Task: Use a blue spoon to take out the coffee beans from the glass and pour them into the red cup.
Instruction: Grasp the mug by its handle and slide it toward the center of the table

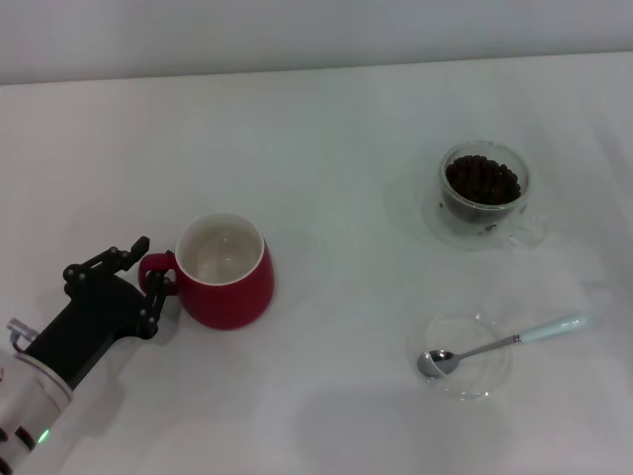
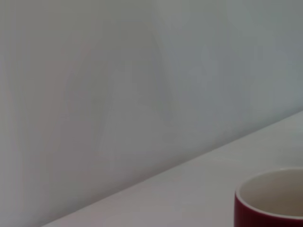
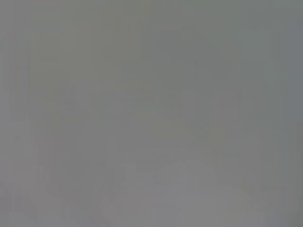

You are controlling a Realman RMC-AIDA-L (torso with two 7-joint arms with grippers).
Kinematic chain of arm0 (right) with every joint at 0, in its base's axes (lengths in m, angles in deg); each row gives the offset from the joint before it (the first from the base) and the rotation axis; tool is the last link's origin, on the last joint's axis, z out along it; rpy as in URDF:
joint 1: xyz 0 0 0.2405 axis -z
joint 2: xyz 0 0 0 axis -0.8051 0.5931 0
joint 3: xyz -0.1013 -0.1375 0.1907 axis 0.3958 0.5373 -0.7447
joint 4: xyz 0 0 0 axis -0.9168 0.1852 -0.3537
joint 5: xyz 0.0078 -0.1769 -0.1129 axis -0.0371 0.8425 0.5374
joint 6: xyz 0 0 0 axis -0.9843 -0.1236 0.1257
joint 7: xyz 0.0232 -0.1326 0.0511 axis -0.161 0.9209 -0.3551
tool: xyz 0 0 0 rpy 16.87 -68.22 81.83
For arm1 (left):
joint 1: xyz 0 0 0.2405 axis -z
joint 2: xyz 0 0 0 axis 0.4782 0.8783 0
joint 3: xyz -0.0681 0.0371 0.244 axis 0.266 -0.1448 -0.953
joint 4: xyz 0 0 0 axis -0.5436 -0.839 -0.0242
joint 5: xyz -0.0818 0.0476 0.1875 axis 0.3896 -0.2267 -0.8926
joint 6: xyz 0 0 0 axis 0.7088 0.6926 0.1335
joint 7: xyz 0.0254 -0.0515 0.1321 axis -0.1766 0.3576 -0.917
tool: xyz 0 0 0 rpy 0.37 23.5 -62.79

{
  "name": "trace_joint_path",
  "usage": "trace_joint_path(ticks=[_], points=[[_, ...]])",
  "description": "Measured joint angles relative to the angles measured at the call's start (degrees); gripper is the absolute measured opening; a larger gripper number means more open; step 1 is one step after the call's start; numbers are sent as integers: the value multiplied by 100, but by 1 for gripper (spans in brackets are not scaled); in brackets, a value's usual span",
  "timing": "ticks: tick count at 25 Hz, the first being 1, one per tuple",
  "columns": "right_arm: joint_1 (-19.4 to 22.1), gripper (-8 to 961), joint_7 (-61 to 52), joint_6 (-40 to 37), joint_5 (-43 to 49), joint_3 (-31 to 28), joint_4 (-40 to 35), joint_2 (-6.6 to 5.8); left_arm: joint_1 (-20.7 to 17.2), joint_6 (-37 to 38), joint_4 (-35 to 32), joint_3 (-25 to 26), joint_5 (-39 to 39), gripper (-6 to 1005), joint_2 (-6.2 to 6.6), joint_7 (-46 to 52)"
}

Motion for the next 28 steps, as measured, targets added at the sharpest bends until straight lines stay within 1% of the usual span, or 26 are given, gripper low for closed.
trace_joint_path(ticks=[3, 6, 20, 28], points=[[-15, 820, 0, -9, -12, -11, -28, 0, 30, -1, 0, -2, -20, 402, 2, -1], [-30, 819, 0, -11, -20, -14, -39, 0, 69, -12, 0, -2, -54, 168, 1, -1], [-45, 812, -25, 47, -49, -30, -59, 0, 380, -222, -47, 1, -365, 145, -6, 7], [-49, 807, -30, 54, -48, -30, -59, 0, 707, -505, -114, 1, -718, 141, -17, -2]])
